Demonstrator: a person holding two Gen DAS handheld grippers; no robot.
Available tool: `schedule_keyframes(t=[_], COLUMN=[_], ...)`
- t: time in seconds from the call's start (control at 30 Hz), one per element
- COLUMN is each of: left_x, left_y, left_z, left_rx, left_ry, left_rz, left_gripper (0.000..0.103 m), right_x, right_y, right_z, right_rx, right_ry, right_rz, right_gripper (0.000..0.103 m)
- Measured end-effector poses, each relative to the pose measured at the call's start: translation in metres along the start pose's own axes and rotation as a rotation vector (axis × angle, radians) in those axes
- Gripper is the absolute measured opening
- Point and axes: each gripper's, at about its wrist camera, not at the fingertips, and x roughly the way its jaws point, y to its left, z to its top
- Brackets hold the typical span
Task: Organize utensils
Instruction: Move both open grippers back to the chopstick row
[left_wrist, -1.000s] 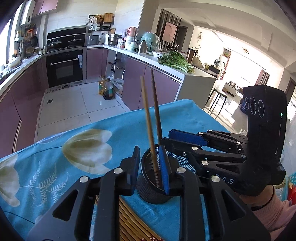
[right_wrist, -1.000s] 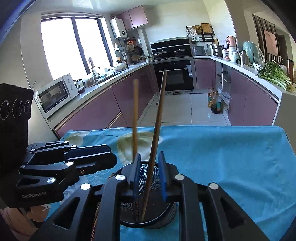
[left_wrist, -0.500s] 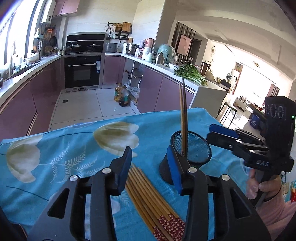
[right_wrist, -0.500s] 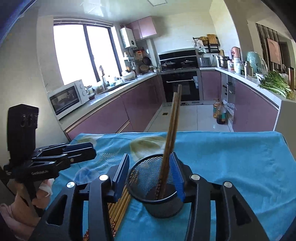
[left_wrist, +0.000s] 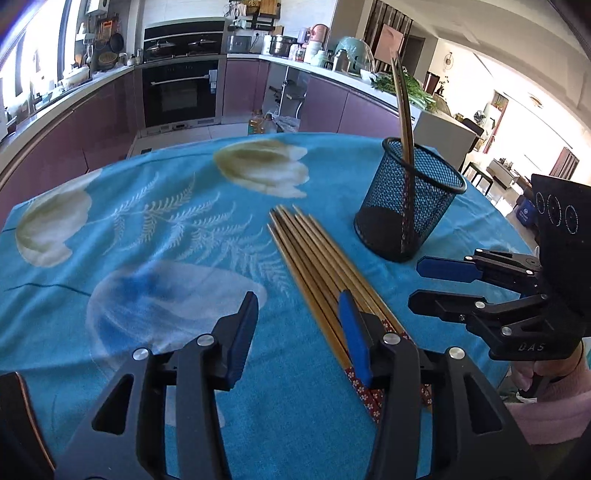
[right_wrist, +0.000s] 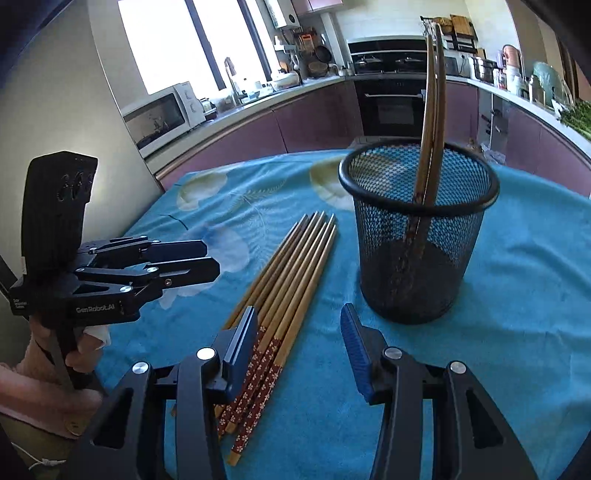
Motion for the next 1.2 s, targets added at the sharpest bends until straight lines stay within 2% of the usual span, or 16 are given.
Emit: schedule_keyframes(t=[0.5, 0.87, 1.03, 1.2], left_x=[0.027, 0.03, 0.027, 0.031], left_y=[-0.013, -0.01, -0.006, -0.004], left_z=[-0.012, -0.013, -0.014, -0.01], left_rx=[0.034, 0.027, 0.022, 0.017], left_ry=[0.075, 0.082, 0.087, 0.09], left_rz=[0.056, 0.077, 0.078, 0.08], left_gripper=[0.045, 0.047, 0.04, 0.039], right_x=[0.008, 0.016, 0.016, 0.023], right_y=[0.005, 0.008, 0.007, 0.015], right_z=[-0.007, -0.007, -0.006, -0.004], right_rx=[-0.024, -0.035, -0.037, -0.067], right_ry=[0.033, 0.043, 0.052, 0.065], right_rz=[-0.074, -0.106, -0.13, -0.151], right_gripper=[0.045, 0.044, 0.04, 0.035])
